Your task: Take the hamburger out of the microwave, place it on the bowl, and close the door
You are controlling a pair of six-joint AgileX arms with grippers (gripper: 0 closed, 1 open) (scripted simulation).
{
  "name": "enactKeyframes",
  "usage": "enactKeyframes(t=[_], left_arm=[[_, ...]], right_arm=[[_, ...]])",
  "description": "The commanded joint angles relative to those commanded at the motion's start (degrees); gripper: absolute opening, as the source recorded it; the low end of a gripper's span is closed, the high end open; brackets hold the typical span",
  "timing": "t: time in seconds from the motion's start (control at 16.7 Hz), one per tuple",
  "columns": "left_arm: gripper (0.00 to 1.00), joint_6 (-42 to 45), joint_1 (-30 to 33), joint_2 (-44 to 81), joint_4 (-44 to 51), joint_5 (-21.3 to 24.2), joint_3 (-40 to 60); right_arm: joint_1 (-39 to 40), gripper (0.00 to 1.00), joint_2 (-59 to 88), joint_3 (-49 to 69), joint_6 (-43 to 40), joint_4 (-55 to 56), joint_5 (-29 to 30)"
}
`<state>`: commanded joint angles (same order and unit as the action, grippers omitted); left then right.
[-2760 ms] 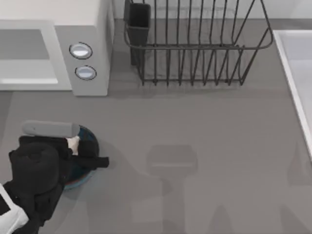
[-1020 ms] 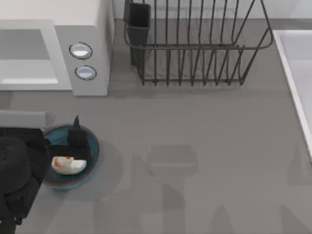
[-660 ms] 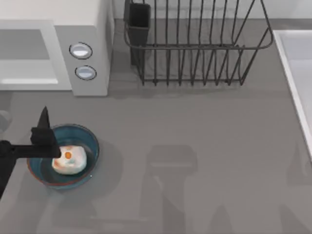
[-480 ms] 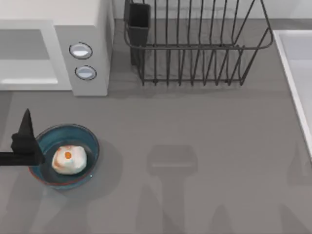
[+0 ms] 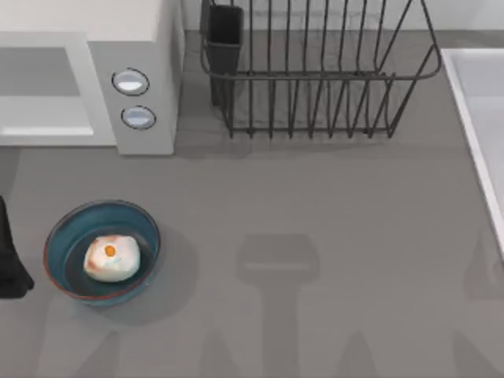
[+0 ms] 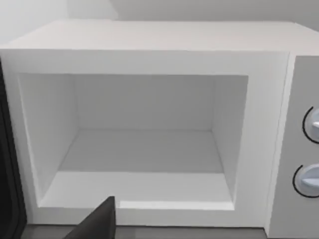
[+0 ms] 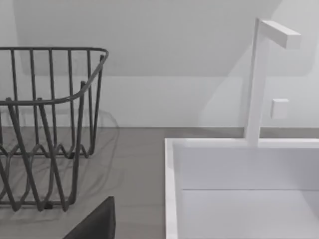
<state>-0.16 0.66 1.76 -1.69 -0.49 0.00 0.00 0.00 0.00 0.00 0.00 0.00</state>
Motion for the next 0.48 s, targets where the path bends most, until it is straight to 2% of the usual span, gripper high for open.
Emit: enactKeyframes(t=[0.36,0.48], left_arm=[[1.00,0.16,-0.66,-1.76,1.69,0.49,0.00],[0.85,0.16,-0.66,-1.76,1.69,0.49,0.00]], right_arm=[[0.00,1.00,0.00,0.00,0.00,0.00,0.00],[0.00,1.00,0.00,0.00,0.00,0.00,0.00]])
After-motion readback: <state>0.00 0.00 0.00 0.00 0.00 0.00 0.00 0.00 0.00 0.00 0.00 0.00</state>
